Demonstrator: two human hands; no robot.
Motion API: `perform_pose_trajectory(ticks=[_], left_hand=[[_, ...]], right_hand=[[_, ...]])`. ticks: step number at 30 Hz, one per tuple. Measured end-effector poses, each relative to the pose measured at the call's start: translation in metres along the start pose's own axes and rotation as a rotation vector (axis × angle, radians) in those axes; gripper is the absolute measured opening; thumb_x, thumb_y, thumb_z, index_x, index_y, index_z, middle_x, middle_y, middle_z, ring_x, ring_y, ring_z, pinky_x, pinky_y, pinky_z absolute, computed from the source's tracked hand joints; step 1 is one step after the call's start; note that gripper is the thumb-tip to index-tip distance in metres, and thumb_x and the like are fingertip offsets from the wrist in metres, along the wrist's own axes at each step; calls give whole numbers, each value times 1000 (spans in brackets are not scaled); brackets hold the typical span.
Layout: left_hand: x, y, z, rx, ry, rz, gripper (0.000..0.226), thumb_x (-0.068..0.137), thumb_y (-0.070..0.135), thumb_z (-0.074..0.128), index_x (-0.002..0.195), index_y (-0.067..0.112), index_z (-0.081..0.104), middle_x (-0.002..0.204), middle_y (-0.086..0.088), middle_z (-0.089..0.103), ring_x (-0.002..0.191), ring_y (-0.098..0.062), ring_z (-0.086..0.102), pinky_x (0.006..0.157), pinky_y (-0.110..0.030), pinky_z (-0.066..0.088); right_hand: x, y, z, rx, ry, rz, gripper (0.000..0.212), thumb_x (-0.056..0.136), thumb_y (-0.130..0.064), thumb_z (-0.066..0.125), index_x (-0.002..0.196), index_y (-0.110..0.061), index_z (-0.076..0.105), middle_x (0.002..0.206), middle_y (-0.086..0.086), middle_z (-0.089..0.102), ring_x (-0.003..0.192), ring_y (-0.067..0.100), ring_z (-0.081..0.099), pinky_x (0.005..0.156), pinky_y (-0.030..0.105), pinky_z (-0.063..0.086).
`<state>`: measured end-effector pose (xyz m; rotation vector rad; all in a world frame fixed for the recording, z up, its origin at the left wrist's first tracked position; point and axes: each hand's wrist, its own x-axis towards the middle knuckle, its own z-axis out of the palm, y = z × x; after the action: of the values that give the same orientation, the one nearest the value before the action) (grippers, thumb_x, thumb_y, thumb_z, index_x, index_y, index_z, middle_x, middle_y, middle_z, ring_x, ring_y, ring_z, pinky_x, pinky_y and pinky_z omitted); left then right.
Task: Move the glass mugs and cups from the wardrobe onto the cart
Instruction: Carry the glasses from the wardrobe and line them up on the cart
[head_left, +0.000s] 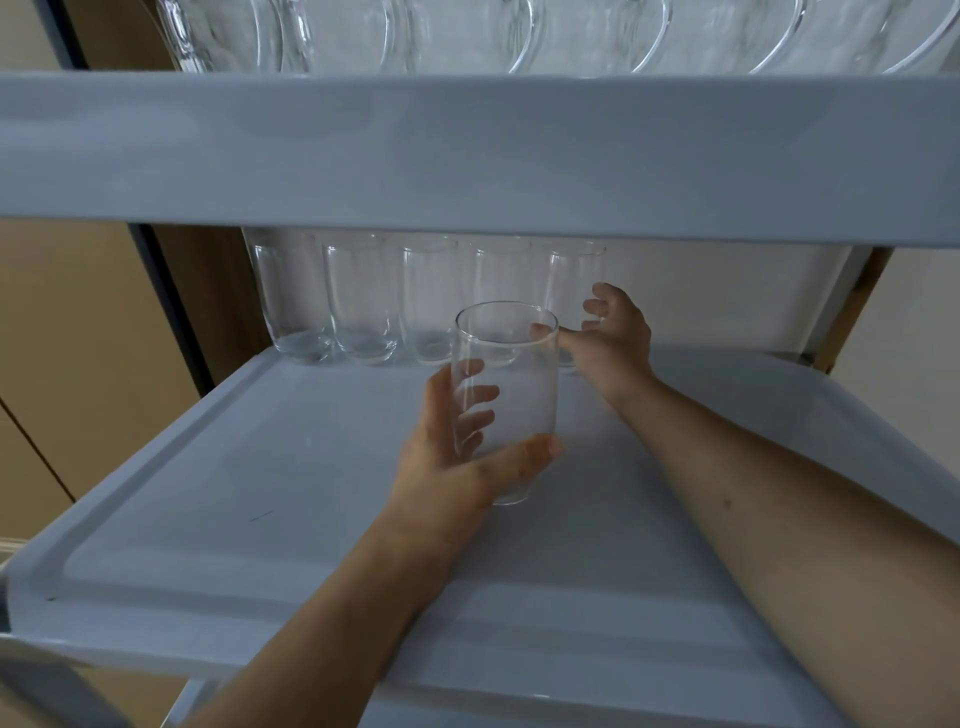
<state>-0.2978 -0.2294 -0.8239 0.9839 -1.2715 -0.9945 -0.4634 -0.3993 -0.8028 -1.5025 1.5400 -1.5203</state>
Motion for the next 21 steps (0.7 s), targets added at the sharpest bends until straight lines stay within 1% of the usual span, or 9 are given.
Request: perform_pose_trajectory(ticks=[5,7,10,12,14,16,18,20,21], left_hand=[[1,-2,2,21,-24,-12,92,45,51,91,128,49,52,128,17,62,119,1,58,90,-16,50],[1,-4,2,31,-33,-13,95,43,50,92,129,49,51,130,17,60,121,1,57,95,-20,51],[1,-7,3,93,-58,-7,103,38,45,93,130,49,47,134,19,56,127,0,52,105,-33,50],[2,-8,3,134,-64,-1,106,36,45,93,130,51,45,136,21,53,129,3,49,107,-35,49],[3,-9,3,154,-63,-2,108,35,46,93,131,53,44,136,22,53,128,7,48,107,-34,49],[2,-9,4,189,-66,8,111,36,49,92,134,52,42,137,22,52,128,8,48,107,-36,49],[1,-8,4,230,-59,11,113,36,53,91,137,50,40,137,25,52,127,3,51,107,-37,50],[0,-4,4,311,-50,27,111,37,59,88,135,56,37,128,39,52,121,6,54,103,-28,50],[-1,-1,5,369,-50,42,109,39,63,87,134,62,32,121,46,51,115,11,55,98,-19,49]], right_hand=[[6,7,3,-14,-14,-4,104,60,-44,96,147,-22,43,136,-3,56,106,10,56,81,21,43],[8,7,2,-43,-28,-5,105,62,-47,94,148,-23,41,138,-2,55,110,12,55,86,24,45],[6,5,-4,-110,-60,3,111,61,-50,94,151,-25,36,143,-1,52,123,16,53,99,27,46],[0,4,-13,-135,-49,-6,116,58,-51,95,153,-27,32,144,-1,51,125,17,53,103,29,45],[-8,2,-25,-145,-19,-23,114,59,-49,95,152,-26,33,141,0,52,124,18,54,105,35,47],[-19,-6,-38,-107,1,-21,100,63,-42,95,146,-25,42,131,0,57,114,17,59,99,34,50],[-32,-18,-51,-7,-37,-9,74,69,-28,93,133,-20,57,119,2,66,103,18,65,91,34,54],[-46,-30,-67,198,-192,23,50,75,-14,86,121,-14,66,110,11,73,98,24,69,89,40,54],[-55,-35,-74,296,-309,50,45,76,-13,83,119,-12,67,110,13,74,100,28,70,92,45,54]])
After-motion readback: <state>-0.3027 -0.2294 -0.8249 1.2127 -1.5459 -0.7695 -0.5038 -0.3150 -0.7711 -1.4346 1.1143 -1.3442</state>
